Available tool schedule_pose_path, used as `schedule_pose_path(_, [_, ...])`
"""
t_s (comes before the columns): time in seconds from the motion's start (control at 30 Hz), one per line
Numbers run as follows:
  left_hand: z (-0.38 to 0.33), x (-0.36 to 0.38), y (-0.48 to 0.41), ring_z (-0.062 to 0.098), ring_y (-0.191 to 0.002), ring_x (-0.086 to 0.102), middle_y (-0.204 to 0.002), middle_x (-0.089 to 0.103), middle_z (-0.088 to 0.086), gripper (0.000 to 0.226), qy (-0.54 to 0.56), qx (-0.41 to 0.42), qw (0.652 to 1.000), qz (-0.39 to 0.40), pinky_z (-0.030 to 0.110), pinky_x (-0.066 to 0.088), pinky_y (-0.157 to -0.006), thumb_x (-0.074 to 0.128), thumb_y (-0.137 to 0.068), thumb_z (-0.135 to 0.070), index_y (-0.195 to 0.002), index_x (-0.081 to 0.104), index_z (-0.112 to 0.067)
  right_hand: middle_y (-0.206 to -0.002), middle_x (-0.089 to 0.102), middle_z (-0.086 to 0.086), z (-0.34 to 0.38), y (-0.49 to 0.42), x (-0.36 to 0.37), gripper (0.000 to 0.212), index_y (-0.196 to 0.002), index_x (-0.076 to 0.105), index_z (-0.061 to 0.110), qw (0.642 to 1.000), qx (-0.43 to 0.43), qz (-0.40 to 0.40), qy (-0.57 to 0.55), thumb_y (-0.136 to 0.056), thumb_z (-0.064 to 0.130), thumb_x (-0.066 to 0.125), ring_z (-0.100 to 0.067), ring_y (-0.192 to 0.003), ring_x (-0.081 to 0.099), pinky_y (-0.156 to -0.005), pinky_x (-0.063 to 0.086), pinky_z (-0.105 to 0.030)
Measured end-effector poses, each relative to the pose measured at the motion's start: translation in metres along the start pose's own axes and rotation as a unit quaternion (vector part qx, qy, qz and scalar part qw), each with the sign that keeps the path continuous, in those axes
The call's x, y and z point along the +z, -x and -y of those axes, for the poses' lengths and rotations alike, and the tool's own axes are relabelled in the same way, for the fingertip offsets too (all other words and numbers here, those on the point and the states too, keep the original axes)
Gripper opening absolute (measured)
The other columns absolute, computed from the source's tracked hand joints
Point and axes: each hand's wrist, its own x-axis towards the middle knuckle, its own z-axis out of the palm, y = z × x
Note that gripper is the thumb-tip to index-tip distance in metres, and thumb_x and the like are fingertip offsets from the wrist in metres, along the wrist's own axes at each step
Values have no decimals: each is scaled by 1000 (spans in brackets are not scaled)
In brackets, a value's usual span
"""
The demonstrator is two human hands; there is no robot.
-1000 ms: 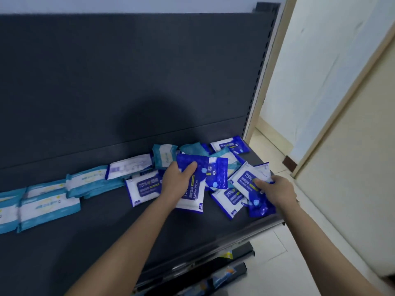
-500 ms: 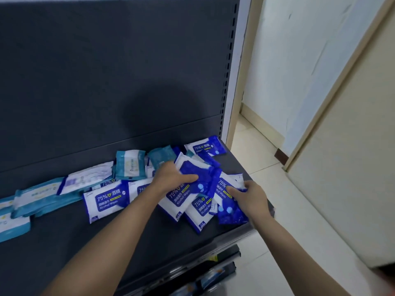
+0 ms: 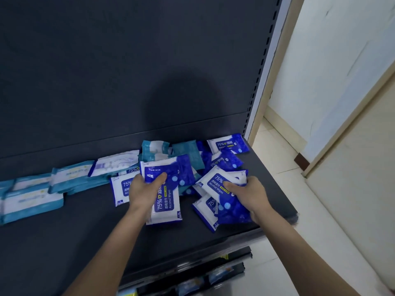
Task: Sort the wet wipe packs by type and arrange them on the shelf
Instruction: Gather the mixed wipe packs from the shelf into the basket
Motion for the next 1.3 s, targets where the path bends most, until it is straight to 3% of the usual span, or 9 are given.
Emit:
schedule_pose_path(0.07, [4,-3,1,35,-81,70,-91,70,19,41,7,-2,1000,-4,55,57,-74,81,-72,-36,-88,54,-9,-106,66,-2,3,0,12,64,-94,43,26,996,-20,-10,81,-53,61,78,-24,-92,68,-85,54,-47])
schedule_pose_path(0.13, [9,-4,1,41,-85,68,-94,68,24,51,5,4,1000,-8,59,56,-75,82,-66,-42,-87,52,-7,-113,63,-1,8,2,21,69,-103,41,24,986,-40,3,161,-57,65,73,-26,-102,62,-95,46,-48])
schedule_pose_path(0.27, [9,-3,5,40,-89,67,-96,67,24,45,14,6,1000,-22,58,55,-76,82,-70,-38,-84,50,-9,-119,58,-3,18,3,23,77,-111,35,32,966,-44,50,249,-55,77,63,-31,-109,56,-90,48,-45])
schedule_pose_path(0.43, [13,0,13,38,-88,68,-92,68,16,38,39,8,998,-48,56,56,-76,80,-75,-34,-82,48,-13,-104,63,4,13,4,18,52,-109,40,26,988,-64,99,98,-75,38,78,-17,-92,66,-84,57,-40])
schedule_pose_path(0.53, [16,3,18,32,-84,70,-90,71,11,31,67,3,996,-66,53,57,-78,79,-76,-32,-86,53,-17,-93,59,10,11,6,22,49,-109,42,23,989,-83,105,63,-77,29,78,-9,-83,63,-70,57,-29])
schedule_pose_path(0.67, [16,3,30,27,-81,71,-90,71,9,24,92,0,991,-93,49,58,-77,75,-82,-29,-87,54,-18,-100,59,7,13,5,21,60,-124,41,21,990,-77,119,-1,-77,26,79,-9,-81,64,-54,52,-20])
schedule_pose_path(0.9, [6,-17,60,23,-75,72,-91,72,8,22,144,48,975,-164,41,60,-67,74,-84,-23,-93,55,-17,-125,58,4,40,12,35,73,-136,39,28,975,-128,172,-67,-75,35,80,-19,-99,67,-82,58,-43])
schedule_pose_path(1.13, [2,-75,97,13,-70,70,-89,70,2,24,136,101,957,-236,25,53,-54,74,-83,-25,-93,54,-17,-119,63,1,50,64,81,74,-137,38,29,947,-151,273,-73,-75,35,79,-20,-89,71,-72,61,-40])
schedule_pose_path(1.3, [20,-139,128,17,-73,71,-89,71,1,24,139,101,942,-288,37,59,-64,74,-82,-29,-90,53,-23,-117,65,1,48,115,125,70,-134,43,30,931,-165,318,-72,-75,32,80,-18,-85,72,-64,60,-34])
